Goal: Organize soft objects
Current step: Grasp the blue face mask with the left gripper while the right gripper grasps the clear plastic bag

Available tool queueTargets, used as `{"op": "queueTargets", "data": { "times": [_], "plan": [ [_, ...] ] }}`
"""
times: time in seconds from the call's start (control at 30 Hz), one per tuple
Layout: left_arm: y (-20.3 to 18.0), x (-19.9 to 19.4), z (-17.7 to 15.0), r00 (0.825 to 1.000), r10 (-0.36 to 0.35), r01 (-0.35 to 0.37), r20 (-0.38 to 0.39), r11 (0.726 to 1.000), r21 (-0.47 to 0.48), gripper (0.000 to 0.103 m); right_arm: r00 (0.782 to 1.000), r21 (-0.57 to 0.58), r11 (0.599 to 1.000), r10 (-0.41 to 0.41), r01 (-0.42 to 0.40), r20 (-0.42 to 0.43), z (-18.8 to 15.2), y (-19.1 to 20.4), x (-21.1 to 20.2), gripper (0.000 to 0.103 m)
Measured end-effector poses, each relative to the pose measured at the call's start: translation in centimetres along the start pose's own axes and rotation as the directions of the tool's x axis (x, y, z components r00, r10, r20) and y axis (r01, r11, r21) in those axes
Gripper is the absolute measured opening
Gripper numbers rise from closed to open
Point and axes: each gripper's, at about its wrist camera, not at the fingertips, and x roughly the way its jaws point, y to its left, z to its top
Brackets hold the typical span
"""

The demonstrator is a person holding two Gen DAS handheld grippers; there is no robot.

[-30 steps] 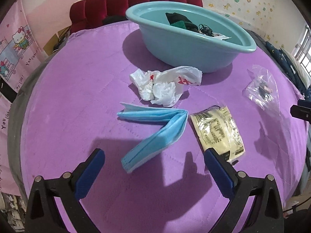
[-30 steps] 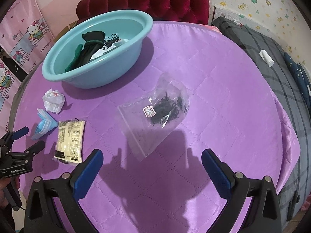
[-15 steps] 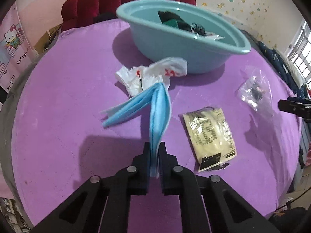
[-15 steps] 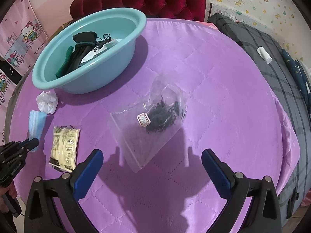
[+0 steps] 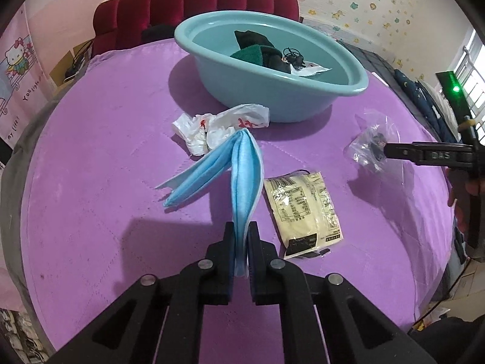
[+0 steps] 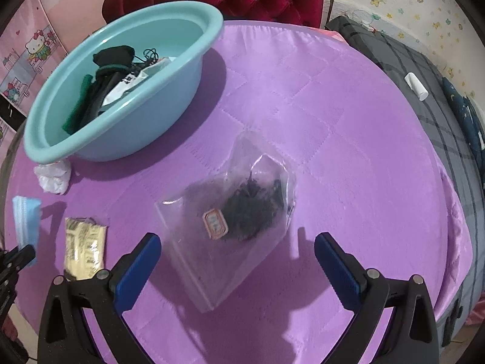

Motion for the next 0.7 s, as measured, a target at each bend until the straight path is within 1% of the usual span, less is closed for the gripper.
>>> {"op": "queueTargets", "data": {
  "times": [0.17,0.23,0.3,0.33,0.4,0.43,0.47,0.5,0.6,0.7],
  "plan": [
    [0.1,0.0,-0.2,1.0,0.005,-0.005,-0.009,1.0,-0.01,0.008,1.0,-0.007,1.0,-0.002,0.001,-0.021,0.7,0.3,1.3,0.103],
    [0.1,0.0,-0.4,1.0,0.005,-0.006,-0.009,1.0,-0.017,0.008,1.0,-0.011,1.0,0.003,-0.003,-0.03,0.8,0.5,1.6,0.093],
    [0.1,-0.1,-0.5,1.0,0.008,-0.008,-0.01,1.0,-0.022,0.008,0.999,-0.019,1.0,0.004,-0.005,-0.04,0.8,0.7,1.8,0.067],
    [0.1,-0.2,-0.5,1.0,0.007,-0.007,-0.011,1.0,-0.023,0.008,0.999,-0.019,1.0,0.009,-0.01,-0.04,0.8,0.7,1.7,0.062],
    [0.0,-0.4,-0.6,1.0,-0.001,0.0,-0.009,1.0,-0.031,0.008,0.999,-0.029,0.999,0.033,-0.034,-0.032,0.8,0.8,1.4,0.031],
    [-0.1,-0.6,-0.6,1.0,0.0,0.0,-0.007,1.0,-0.031,0.008,0.999,-0.036,0.999,0.036,-0.037,-0.022,0.7,0.9,1.1,0.029],
    [-0.2,-0.6,-0.5,1.0,0.001,-0.001,-0.005,1.0,-0.03,0.008,0.999,-0.043,0.998,0.04,-0.04,-0.011,0.7,0.9,0.7,0.019],
    [-0.4,-0.8,-0.5,1.0,0.004,-0.004,-0.002,1.0,-0.026,0.008,0.999,-0.046,0.998,0.048,-0.048,-0.006,0.6,0.9,0.4,0.016],
    [-0.8,-1.1,-0.6,1.0,0.007,-0.007,0.001,1.0,-0.02,0.008,0.998,-0.047,0.997,0.068,-0.068,0.0,0.3,0.7,-0.2,0.012],
    [-1.1,-1.4,-0.7,1.0,0.009,-0.009,0.006,1.0,-0.02,0.008,0.996,-0.04,0.996,0.086,-0.086,0.013,-0.4,0.3,-1.4,0.011]
  ]
}}
